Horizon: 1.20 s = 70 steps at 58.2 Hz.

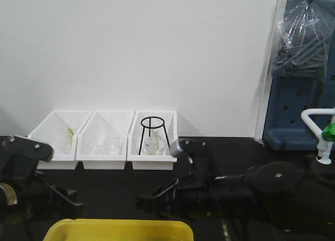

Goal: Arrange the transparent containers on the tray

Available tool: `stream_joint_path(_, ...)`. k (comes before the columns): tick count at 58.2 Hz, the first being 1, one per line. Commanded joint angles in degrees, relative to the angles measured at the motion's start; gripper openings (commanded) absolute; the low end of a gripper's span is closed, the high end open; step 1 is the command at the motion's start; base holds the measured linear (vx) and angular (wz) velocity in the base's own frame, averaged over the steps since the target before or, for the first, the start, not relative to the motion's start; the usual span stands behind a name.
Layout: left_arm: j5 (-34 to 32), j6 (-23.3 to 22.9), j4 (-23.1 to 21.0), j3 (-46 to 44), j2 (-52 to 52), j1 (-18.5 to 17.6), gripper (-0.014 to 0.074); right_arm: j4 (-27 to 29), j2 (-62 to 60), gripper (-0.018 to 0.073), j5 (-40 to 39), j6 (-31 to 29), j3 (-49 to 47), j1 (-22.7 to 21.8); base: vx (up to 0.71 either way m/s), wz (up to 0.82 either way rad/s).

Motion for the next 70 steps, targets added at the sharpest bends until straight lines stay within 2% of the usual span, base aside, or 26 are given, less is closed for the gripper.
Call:
stream_joint_path(1, -2.7, -0.4, 2.1, -1.6, -8.7, 0.1, 0.0360, -2.0, -10.8, 0.0418, -3.0, -1.0, -1.5, -0.2, 0.00, 0.00)
stream_joint_path(6, -2.6, -0.4, 2.1, -1.6, -16.3, 0.1, 0.0329, -7.9, -18.5, 0.0398, -7.4, -0.9, -1.5, -0.2, 0.00, 0.00)
stream_joint_path(13, -2.6, -0.4, 2.1, -1.6, -25.6, 0.1, 0.0283, -19.9, -28.5, 0.0365, -11.0, 2.4, -1.4, -0.3, 0.00, 0.00)
stream_joint_path(18, -0.5, -0.3, 2.1, -1.6, -31.8, 0.1, 0.0242, -29.1, -33.9, 0.0351, -8.9, 10.0, 0.0, -1.9, 0.00, 0.00)
stream_joint_path(25, 3.9, -0.2, 2.0, -1.6, -38.2, 0.1, 0.0198, -41.9, -41.3, 0.0325, -4.1, 25.2, 5.1, -7.3, 0.00, 0.00)
stream_joint_path(29, 5.4, -0.3, 2.0, -1.6, -40.1, 0.1, 0.0188, -46.0, -44.1, 0.0305, -3.1, 31.2, 7.7, -9.4, 0.00, 0.00)
stream_joint_path(36, 8.3, -0.3, 1.8, -1.6, -41.3, 0.0, 0.0185, -49.1, -47.3, 0.0245, -2.8, 35.5, 10.9, -10.4, 0.00, 0.00)
stream_joint_path(43, 11.9, -0.3, 1.6, -1.6, -41.3, 0.0, 0.0185, -49.2, -48.4, 0.0171, -2.9, 35.4, 11.8, -10.4, 0.00, 0.00)
stream_joint_path(55, 13.1, -0.3, 1.6, -1.6, -41.3, 0.0, 0.0185, -48.3, -48.4, 0.0058, -2.2, 35.4, 11.8, -10.4, 0.00, 0.00)
stream_joint_path(70, 13.4, -0.3, 1.6, -1.6, -41.3, 0.0, 0.0188, -48.1, -48.4, 0.0005, -2.3, 35.4, 11.8, -10.4, 0.00, 0.00)
